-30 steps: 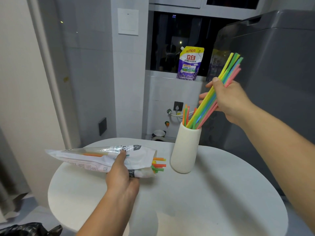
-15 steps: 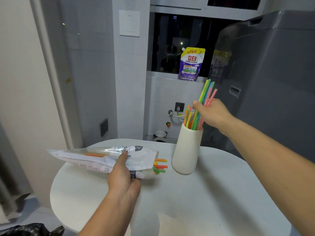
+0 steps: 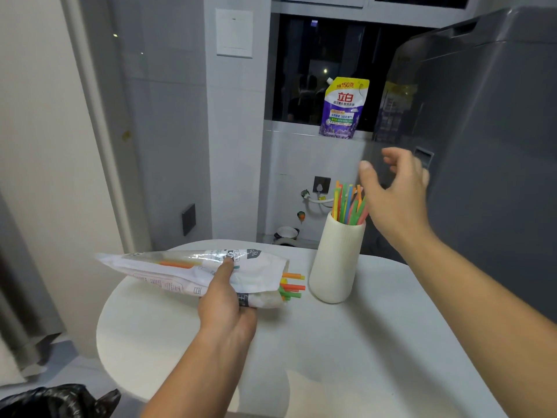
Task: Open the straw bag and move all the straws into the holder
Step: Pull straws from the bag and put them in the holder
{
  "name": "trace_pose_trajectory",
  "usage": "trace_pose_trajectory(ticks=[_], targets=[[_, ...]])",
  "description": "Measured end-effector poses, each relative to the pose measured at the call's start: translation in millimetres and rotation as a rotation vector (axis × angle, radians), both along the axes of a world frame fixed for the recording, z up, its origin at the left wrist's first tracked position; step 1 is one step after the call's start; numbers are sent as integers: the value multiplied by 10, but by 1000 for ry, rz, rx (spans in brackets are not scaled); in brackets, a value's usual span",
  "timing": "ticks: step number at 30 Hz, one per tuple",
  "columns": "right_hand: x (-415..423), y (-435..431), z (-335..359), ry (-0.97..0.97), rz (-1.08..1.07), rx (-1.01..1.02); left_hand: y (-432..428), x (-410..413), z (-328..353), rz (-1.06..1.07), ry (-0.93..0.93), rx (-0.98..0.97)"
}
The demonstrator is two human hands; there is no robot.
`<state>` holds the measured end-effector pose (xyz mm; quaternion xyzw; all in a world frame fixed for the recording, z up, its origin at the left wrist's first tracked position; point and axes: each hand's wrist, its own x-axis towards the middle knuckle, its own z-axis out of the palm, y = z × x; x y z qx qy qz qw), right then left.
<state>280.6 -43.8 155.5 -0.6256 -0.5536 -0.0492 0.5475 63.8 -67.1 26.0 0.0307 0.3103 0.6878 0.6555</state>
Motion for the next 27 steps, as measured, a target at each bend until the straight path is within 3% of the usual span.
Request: trace_pose_trajectory(ticks=[3,9,12,17,27], targets=[[-224,-333,-89,-11,30,126,-19,3,51,-1,0,1],[-733,-703,-694,309,253,-501,-58,9,117,26,11,32],[-871,-737,-882,513,298,-631,-130,64,203,49,27,54],[-988,-763,-1024,666,325,-506,-231,136,317,102,80,101],[-871,-739,-1102,569,295,-343,-205,93,331,129,81,53]])
